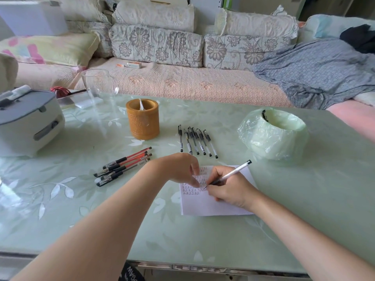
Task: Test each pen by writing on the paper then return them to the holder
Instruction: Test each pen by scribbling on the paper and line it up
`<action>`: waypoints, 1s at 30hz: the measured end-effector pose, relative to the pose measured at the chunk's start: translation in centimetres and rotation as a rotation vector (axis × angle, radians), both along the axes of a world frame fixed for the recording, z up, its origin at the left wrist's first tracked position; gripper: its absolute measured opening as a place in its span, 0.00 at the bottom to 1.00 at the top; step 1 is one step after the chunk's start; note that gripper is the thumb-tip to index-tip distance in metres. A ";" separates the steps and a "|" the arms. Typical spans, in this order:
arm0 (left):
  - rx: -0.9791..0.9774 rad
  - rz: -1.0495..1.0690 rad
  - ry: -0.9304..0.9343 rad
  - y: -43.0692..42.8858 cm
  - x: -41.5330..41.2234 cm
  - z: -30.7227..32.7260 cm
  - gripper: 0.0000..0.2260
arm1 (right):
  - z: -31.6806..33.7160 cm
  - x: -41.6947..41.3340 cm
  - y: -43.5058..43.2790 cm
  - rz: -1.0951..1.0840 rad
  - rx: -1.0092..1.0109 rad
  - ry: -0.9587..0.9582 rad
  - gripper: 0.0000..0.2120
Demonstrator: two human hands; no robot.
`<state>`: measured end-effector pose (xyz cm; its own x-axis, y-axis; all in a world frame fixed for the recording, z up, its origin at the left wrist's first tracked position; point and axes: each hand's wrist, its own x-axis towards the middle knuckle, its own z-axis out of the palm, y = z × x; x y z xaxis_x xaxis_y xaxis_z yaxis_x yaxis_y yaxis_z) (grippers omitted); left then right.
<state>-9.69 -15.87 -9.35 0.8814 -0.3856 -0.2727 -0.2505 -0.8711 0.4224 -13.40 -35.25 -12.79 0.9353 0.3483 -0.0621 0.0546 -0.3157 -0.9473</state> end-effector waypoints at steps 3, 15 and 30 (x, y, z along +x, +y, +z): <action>-0.006 0.002 -0.008 0.0 0.2 -0.2 0.15 | -0.2 0.1 0.3 0.041 -0.057 -0.052 0.13; -0.021 0.021 -0.023 -0.2 0.2 -0.5 0.20 | -1.0 0.5 0.5 0.060 -0.100 -0.109 0.12; -0.015 0.041 -0.016 -0.3 0.4 -0.6 0.21 | -0.7 -0.1 0.7 0.050 -0.168 -0.144 0.09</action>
<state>-9.33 -16.22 -9.99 0.9007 -0.3530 -0.2532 -0.2213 -0.8744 0.4318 -13.53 -34.59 -13.53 0.9207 0.3901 0.0101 0.2051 -0.4618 -0.8630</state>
